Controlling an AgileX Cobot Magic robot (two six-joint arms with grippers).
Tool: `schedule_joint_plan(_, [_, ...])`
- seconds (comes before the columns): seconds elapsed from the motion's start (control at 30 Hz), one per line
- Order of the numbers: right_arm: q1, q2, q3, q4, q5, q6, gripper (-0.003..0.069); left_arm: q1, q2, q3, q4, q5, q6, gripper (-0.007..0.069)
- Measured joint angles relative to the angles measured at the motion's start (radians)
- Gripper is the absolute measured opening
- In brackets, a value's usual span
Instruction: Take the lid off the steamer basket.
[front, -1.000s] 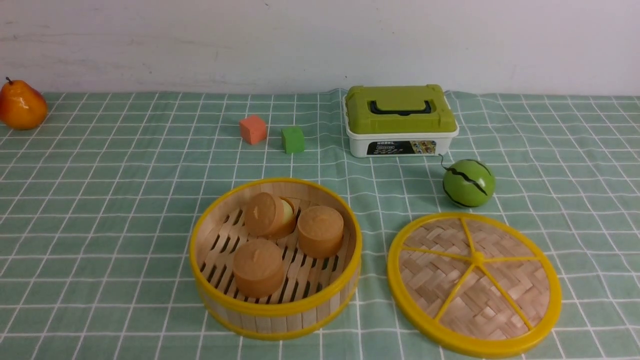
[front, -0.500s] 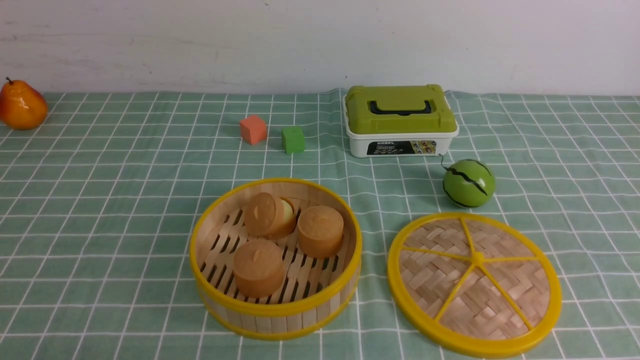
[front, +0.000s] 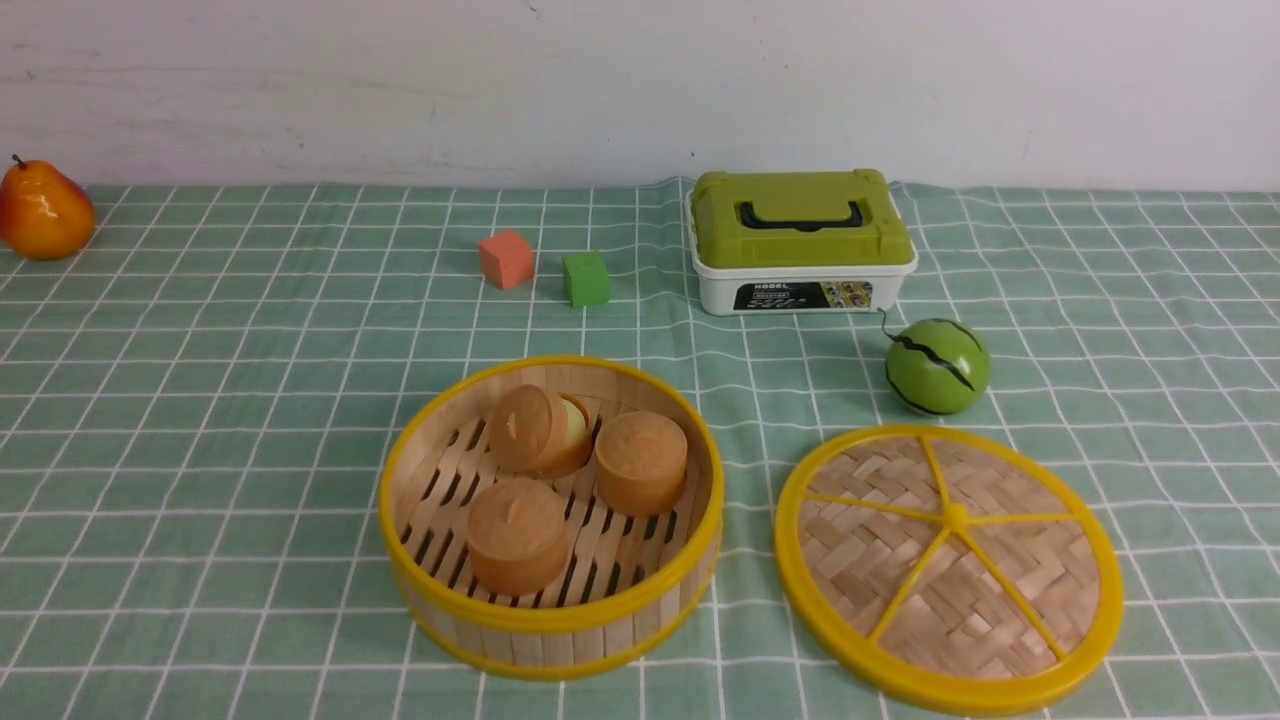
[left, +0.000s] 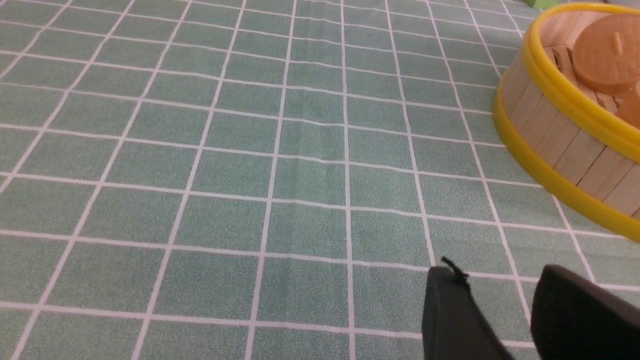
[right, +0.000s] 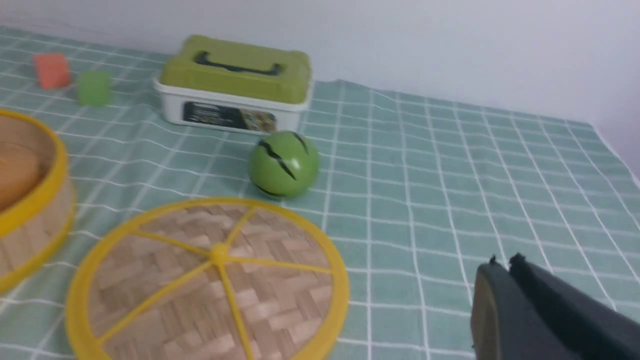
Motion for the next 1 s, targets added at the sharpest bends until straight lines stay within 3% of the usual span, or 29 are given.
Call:
schedule_joint_plan(0.17, [-0.068,-0.171,0.244,0.009,-0.117,0.022,0.0002,0.0,0.0,0.0,0.0,0.0,0.0,0.0239])
schedule_joint_plan(0.27, [-0.071,-0.198,0.299,0.015,-0.092,0.035,0.0002,0.0,0.0,0.0,0.0,0.0,0.0,0.0239])
schedule_joint_plan(0.47, [-0.071,-0.201,0.3,0.019,0.008,0.096,0.0002,0.0,0.0,0.0,0.0,0.0,0.0,0.0239])
schedule_joint_plan(1.0, [-0.033,-0.201,0.296,0.014,0.027,0.128,0.0002,0.0,0.0,0.0,0.0,0.0,0.0,0.0239])
